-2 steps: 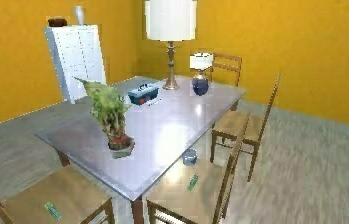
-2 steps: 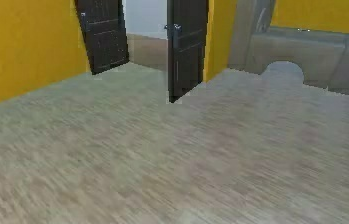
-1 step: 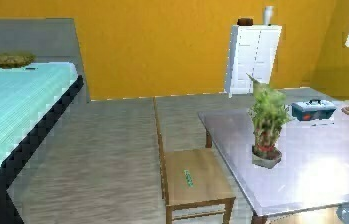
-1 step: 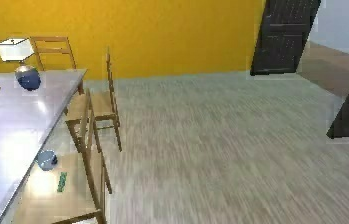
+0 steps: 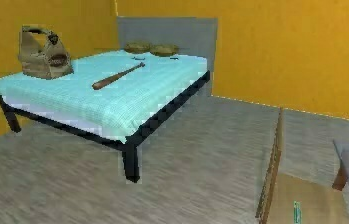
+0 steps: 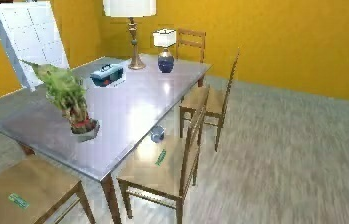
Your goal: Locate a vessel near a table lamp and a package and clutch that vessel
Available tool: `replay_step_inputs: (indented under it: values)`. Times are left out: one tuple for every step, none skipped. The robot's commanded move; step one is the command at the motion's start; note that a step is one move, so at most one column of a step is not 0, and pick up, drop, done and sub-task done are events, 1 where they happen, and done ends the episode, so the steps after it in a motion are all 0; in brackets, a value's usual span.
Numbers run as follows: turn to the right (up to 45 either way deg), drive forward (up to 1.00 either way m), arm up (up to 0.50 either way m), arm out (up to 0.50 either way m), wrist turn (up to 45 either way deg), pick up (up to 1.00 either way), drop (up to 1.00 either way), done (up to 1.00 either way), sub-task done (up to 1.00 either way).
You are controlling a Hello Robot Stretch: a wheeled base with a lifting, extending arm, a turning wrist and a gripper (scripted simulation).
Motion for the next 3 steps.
replay_step_inputs:
  values:
    - [45.0, 0.0, 0.0, 0.0, 0.0, 0.0, 0.0, 0.0, 0.0]
    - [45.0, 0.0, 0.0, 0.0, 0.0, 0.0, 0.0, 0.0, 0.0]
    - [30.0, 0.0, 0.0, 0.0, 0.0, 0.0, 0.0, 0.0, 0.0]
